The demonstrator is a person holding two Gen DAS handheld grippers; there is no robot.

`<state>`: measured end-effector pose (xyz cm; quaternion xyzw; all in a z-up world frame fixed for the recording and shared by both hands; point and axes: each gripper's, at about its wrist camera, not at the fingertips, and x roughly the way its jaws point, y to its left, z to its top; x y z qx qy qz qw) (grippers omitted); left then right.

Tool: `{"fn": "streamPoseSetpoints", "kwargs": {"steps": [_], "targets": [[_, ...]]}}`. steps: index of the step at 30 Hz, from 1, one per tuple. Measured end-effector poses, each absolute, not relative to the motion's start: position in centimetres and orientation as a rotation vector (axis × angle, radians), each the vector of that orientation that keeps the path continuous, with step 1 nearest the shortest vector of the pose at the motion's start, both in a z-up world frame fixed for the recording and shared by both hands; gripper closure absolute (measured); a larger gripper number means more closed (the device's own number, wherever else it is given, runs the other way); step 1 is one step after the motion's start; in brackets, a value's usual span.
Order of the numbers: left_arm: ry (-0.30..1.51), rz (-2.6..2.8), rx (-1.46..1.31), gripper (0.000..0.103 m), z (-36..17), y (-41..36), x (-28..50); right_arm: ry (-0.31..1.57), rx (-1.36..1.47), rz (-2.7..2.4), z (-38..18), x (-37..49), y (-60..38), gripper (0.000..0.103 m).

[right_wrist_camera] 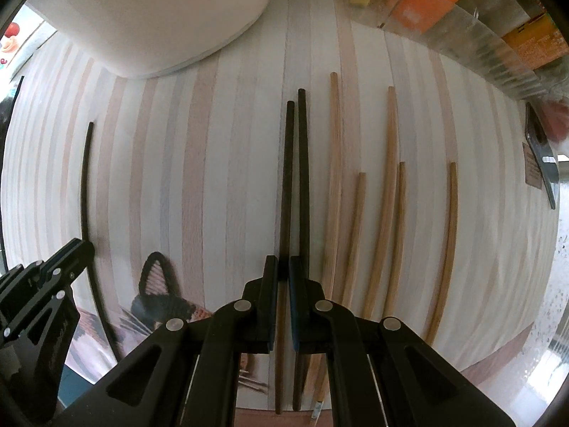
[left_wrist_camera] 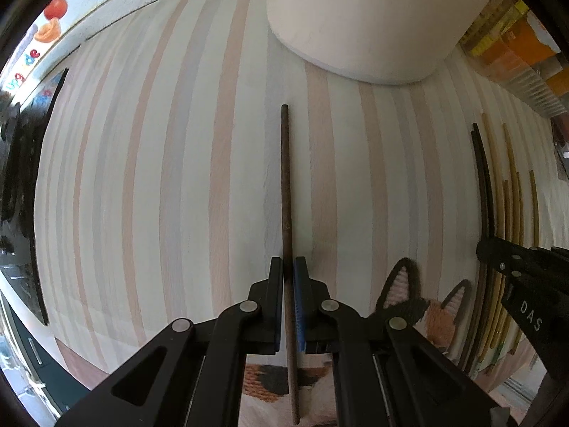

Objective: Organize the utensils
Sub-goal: 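Grasp a black chopstick with the left tool while the right tool grasps another black chopstick, then lift both black chopsticks and drop them into the utensil holder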

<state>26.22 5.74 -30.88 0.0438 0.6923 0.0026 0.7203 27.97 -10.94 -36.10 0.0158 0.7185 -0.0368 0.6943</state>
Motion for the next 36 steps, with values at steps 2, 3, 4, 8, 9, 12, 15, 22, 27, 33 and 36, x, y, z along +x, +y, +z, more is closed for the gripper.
{"fn": "streamPoseSetpoints", "kwargs": {"steps": [2,3,4,8,9,12,15,22,27,33,36], "targets": [[1.526,0.008,0.104,0.099,-30.8,5.5,25.8,1.608,0.034,-0.081,-35.9,28.3,-11.2,0.097],[1.525,0.011,0.102,0.1,-30.8,5.4,25.8,1.609,0.032,-0.08,-35.8,28.6,-11.2,0.097],[1.523,0.013,0.102,0.1,-30.8,5.4,25.7,1.609,0.031,-0.08,-35.9,28.7,-11.2,0.097],[1.533,0.0,0.099,0.1,-30.4,5.1,24.8,1.58,0.044,-0.065,-36.0,28.2,-11.4,0.097],[1.522,-0.001,0.11,0.1,-30.0,5.0,24.7,1.575,0.075,-0.047,-35.9,28.1,-11.7,0.097],[1.483,-0.004,0.127,0.1,-28.0,5.4,24.2,1.554,0.155,-0.026,-35.2,27.5,-12.8,0.097],[1.446,-0.012,0.108,0.1,-26.2,5.5,23.4,1.503,0.169,-0.012,-33.6,26.9,-13.3,0.097],[1.325,-0.018,0.041,0.1,-20.5,6.1,21.4,1.424,0.18,0.051,-30.1,25.2,-13.5,0.098],[1.215,-0.022,0.009,0.1,-15.5,6.7,21.6,1.355,0.183,0.094,-27.2,24.3,-13.7,0.098],[1.032,-0.023,-0.015,0.1,-8.7,7.2,21.8,1.217,0.204,0.14,-21.5,24.2,-14.2,0.098],[0.929,-0.047,-0.04,0.1,-4.2,7.3,22.3,1.118,0.229,0.158,-17.0,25.2,-14.1,0.098]]}}
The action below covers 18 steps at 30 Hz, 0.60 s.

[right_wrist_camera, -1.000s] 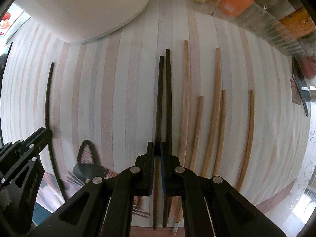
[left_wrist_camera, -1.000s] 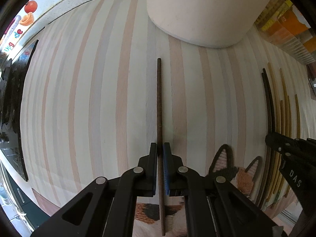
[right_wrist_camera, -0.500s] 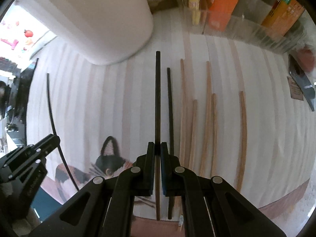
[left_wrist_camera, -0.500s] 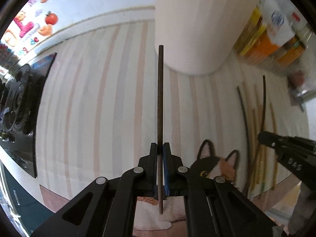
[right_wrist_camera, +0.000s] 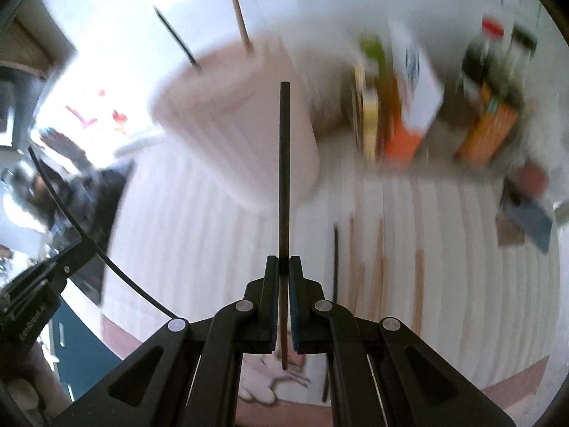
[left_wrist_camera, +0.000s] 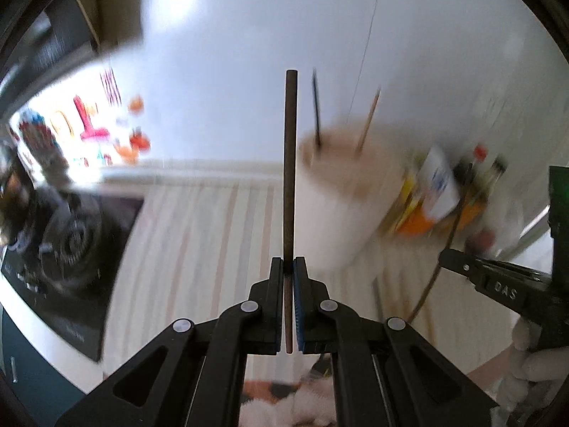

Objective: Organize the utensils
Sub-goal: 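Lift both black chopsticks and drop them into the utensil holder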

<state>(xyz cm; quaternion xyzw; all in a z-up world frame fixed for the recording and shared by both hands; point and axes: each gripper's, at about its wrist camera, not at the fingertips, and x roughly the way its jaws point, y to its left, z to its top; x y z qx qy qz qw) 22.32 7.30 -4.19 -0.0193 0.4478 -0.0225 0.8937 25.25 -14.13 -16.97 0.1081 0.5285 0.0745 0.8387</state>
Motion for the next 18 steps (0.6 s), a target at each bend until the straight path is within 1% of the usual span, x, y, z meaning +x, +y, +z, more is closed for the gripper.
{"fn": "streamPoseSetpoints", "kwargs": {"steps": [3,5,7,10,13,18], "targets": [[0.832,-0.088,-0.077,0.1,0.9,6.8,23.4,1.009,0.266,0.179,-11.8,26.4,-14.7,0.098],[0.797,-0.117,-0.109,0.1,3.1,6.9,24.6,0.929,0.283,0.194,-7.9,27.5,-14.8,0.098],[0.761,-0.132,-0.127,0.1,5.0,7.0,26.1,0.854,0.281,0.198,-4.3,28.8,-14.9,0.098],[0.73,-0.129,-0.125,0.1,6.5,6.3,29.0,0.769,0.269,0.18,-0.5,31.7,-15.0,0.098],[0.74,-0.129,-0.123,0.1,6.5,5.5,32.2,0.715,0.257,0.145,1.3,34.5,-15.0,0.098],[0.769,-0.114,-0.095,0.1,4.8,4.5,36.4,0.685,0.248,0.115,1.4,38.7,-14.2,0.098]]}}
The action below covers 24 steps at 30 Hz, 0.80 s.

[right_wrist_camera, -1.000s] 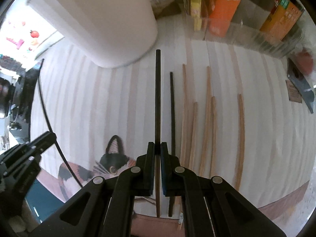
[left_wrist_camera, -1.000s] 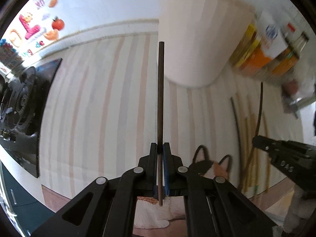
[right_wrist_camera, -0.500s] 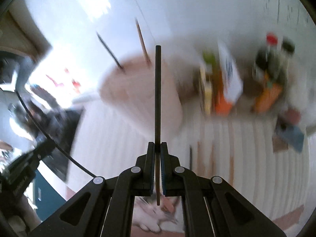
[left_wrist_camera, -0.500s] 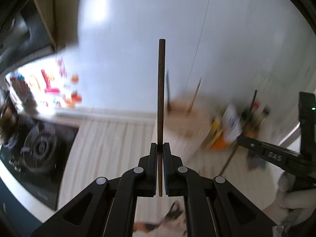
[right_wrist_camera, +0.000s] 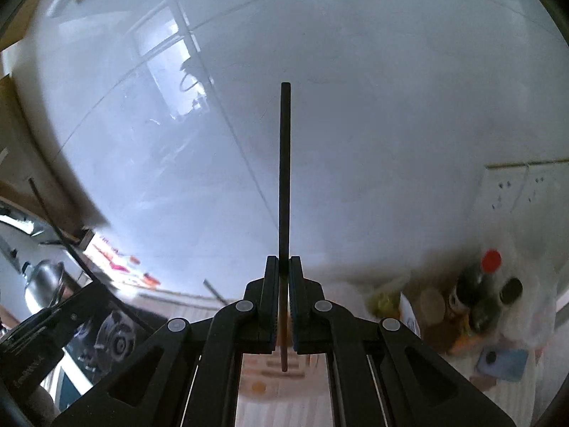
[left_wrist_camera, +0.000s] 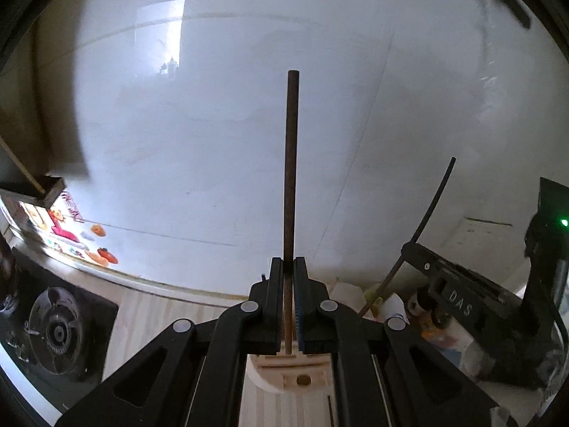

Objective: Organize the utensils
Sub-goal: 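Lift both black chopsticks and drop them into the utensil holder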

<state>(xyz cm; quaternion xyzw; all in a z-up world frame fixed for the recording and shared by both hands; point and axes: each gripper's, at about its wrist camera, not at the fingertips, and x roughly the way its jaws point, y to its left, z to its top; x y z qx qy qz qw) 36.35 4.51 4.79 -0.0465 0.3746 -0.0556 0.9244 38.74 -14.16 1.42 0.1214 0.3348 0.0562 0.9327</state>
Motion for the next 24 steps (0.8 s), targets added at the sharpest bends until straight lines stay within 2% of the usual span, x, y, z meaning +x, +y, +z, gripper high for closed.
{"fn": "streamPoseSetpoints", "kwargs": {"steps": [9,24], "targets": [[0.854,-0.095,-0.076,0.1,0.4,4.5,40.4,0.712,0.228,0.106,-1.9,43.0,-12.4,0.098],[0.896,-0.112,-0.085,0.1,-0.4,5.0,41.6,0.77,0.194,0.116,-4.7,44.1,-10.5,0.098]]}}
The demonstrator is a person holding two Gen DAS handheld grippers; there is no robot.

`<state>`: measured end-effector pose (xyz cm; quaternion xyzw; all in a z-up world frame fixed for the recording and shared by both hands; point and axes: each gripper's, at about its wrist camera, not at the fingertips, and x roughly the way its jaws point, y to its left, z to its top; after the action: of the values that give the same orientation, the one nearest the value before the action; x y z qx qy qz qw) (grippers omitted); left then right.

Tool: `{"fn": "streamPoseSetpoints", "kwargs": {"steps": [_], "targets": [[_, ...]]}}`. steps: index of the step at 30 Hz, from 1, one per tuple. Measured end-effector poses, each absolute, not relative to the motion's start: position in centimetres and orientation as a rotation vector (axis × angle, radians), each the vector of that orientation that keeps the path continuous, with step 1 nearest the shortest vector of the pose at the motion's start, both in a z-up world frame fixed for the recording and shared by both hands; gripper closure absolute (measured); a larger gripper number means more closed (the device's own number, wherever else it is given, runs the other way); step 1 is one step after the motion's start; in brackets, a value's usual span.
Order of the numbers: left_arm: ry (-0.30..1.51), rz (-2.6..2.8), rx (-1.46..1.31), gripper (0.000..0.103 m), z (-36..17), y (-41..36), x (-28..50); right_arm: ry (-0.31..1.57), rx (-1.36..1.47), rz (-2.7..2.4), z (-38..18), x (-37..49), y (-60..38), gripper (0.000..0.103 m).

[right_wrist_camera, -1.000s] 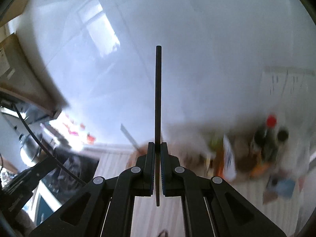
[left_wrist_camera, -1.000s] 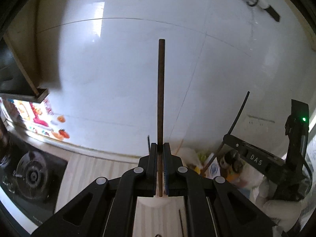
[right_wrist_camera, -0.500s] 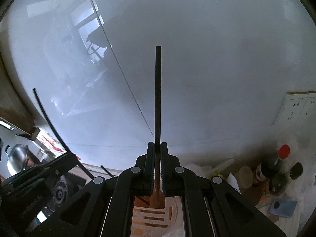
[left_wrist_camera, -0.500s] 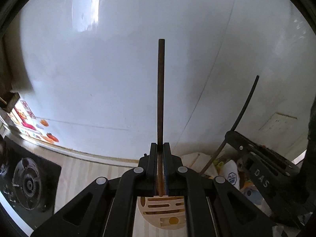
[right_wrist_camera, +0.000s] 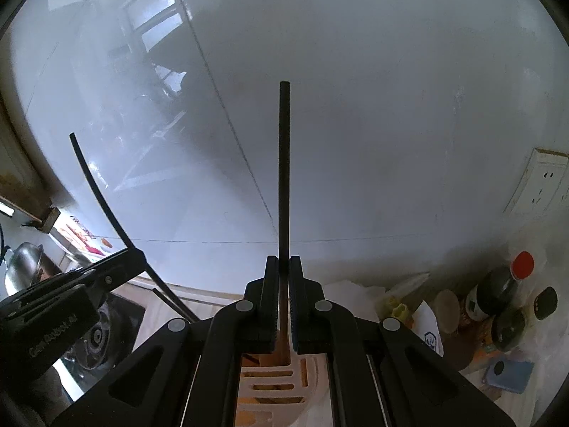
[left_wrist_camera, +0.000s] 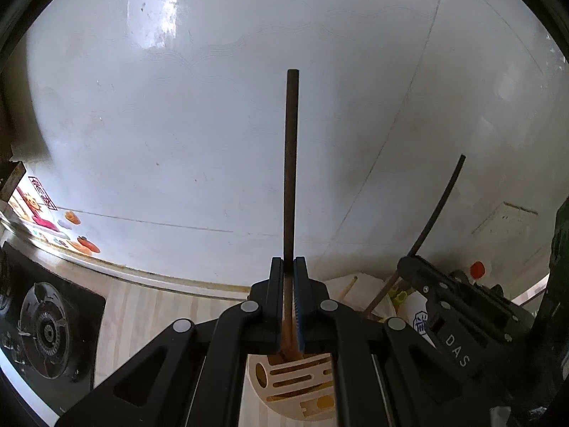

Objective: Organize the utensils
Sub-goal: 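Lift both black chopsticks and drop them into the utensil holder, then lower both tools to the remaining chopsticks and open the fingers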

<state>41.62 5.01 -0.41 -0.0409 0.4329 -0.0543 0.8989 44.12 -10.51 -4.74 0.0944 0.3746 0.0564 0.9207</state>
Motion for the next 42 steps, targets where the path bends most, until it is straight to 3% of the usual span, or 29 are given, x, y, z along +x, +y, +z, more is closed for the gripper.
{"fn": "streamPoseSetpoints", "kwargs": {"steps": [17,18,20,21,22,23,24,25,27,28,29,34,36,42], "targets": [[0.995,-0.125,-0.174,0.096,-2.3,6.6,39.7,0.901,0.184,0.187,-6.6,44.5,-9.9,0.097],[0.979,-0.116,-0.168,0.094,-1.8,6.6,39.3,0.914,0.187,0.19,-6.8,44.6,-10.0,0.095],[0.949,-0.098,-0.166,0.093,-0.8,6.7,38.4,0.931,0.193,0.199,-6.7,44.3,-10.4,0.082],[0.926,-0.086,-0.158,0.088,-0.1,6.8,37.9,0.925,0.202,0.202,-6.5,44.0,-10.7,0.064],[0.913,-0.072,-0.146,0.07,0.3,6.7,37.4,0.911,0.211,0.202,-6.1,43.5,-11.2,0.057],[0.895,-0.046,-0.136,0.055,0.7,6.8,36.8,0.9,0.212,0.198,-5.8,43.1,-11.4,0.057],[0.878,-0.033,-0.134,0.025,1.0,6.9,36.4,0.888,0.209,0.187,-5.4,42.5,-11.8,0.057],[0.844,-0.017,-0.135,0.013,1.3,7.1,35.4,0.878,0.207,0.18,-5.0,42.0,-12.1,0.056],[0.806,0.007,-0.137,0.011,1.4,7.4,34.2,0.853,0.204,0.158,-4.4,40.4,-13.0,0.051],[0.799,0.022,-0.135,0.002,1.2,7.6,33.5,0.843,0.205,0.142,-4.1,39.5,-13.5,0.047],[0.799,0.035,-0.134,0.0,0.9,7.8,33.0,0.833,0.208,0.131,-3.8,38.8,-13.9,0.045],[0.831,0.099,-0.103,0.0,-2.3,8.1,30.6,0.795,0.243,0.06,-4.2,34.0,-16.4,0.02],[0.867,0.121,-0.076,0.0,-4.2,7.8,29.8,0.789,0.266,0.05,-5.1,32.5,-17.2,0.015],[1.003,0.172,-0.033,0.0,-10.1,6.1,27.4,0.852,0.274,-0.033,-10.5,28.8,-19.5,0.013]]}}
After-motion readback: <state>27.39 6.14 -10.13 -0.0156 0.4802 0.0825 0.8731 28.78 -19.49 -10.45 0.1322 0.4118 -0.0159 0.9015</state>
